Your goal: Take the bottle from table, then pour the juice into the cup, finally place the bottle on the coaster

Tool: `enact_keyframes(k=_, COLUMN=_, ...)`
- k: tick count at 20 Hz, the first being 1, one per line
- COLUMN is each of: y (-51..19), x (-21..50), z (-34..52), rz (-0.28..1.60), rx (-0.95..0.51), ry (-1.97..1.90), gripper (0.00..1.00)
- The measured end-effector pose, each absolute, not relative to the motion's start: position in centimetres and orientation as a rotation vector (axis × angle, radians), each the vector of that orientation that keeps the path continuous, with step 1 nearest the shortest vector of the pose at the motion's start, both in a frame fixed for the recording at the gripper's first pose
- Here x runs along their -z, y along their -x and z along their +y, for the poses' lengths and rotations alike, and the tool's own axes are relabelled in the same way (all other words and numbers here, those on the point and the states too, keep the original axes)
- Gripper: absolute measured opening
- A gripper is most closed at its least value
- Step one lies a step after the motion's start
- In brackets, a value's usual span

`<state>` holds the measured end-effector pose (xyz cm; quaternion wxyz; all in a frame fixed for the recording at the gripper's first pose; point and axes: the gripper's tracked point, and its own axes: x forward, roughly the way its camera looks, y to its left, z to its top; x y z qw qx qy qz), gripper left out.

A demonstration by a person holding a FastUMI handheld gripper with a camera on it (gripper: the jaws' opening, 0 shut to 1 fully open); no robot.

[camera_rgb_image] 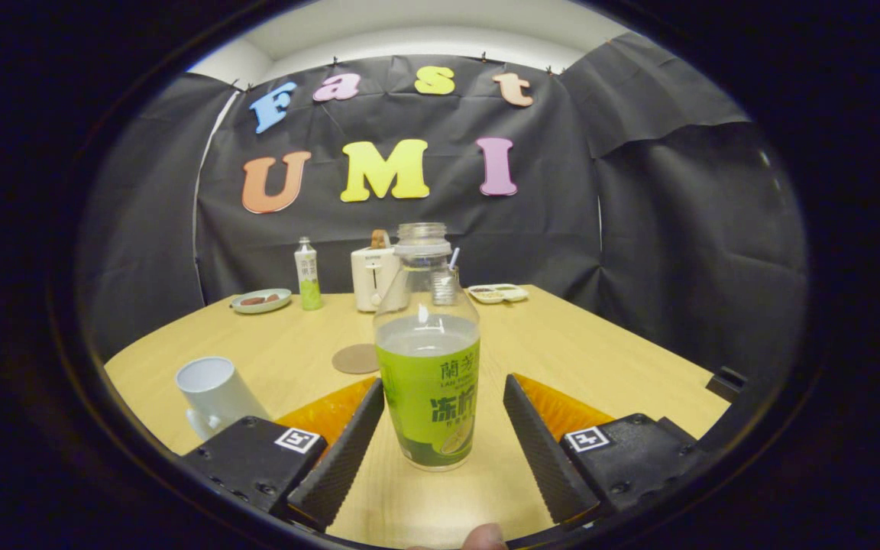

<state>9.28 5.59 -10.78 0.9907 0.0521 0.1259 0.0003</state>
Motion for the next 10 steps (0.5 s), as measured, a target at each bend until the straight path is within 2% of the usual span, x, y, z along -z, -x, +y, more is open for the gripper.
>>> enact_keyframes(k=8, y=-11.7, x=10.9, z=7.4, rz=0.261, rx=-0.025, ry=-0.157, gripper=1.0)
enact_keyframes(k=10, y=-12.1, x=11.0, z=7.6, rz=0.266, rx=-0.031, ry=-0.163, gripper=0.88)
